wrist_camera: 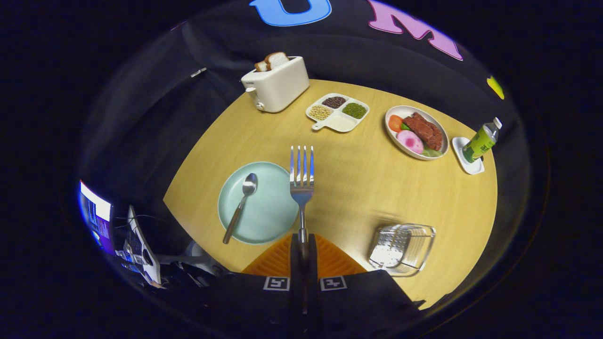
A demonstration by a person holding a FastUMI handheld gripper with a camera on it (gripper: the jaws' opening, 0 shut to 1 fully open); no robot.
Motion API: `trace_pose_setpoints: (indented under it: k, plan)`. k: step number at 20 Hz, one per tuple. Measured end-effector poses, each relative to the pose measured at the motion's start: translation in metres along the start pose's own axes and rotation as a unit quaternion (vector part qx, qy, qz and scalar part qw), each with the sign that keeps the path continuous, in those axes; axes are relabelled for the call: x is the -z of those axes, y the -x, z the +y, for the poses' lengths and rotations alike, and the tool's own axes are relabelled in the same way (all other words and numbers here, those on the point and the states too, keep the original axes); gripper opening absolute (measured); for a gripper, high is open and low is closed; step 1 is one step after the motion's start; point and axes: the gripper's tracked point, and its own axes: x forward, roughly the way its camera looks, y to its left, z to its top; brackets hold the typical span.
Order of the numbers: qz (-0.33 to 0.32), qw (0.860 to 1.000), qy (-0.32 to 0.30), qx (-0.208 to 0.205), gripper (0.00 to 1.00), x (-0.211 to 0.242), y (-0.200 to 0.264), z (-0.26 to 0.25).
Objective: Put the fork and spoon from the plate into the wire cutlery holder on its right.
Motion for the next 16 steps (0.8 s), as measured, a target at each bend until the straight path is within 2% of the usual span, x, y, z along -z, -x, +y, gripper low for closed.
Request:
trace_pose_setpoints:
  k: [4, 8, 12, 16]
  plan:
    - [0.053, 0.998, 0.001, 0.033, 0.09, 0.015, 0.037, -0.07]
    - [0.144, 0.987, 0.045, 0.05, 0.08, 0.044, 0.047, -0.111]
    - [0.24, 0.967, 0.06, 0.053, 0.09, 0.069, 0.047, -0.129]
    - [0.323, 0.941, 0.078, 0.065, 0.09, 0.087, 0.043, -0.143]
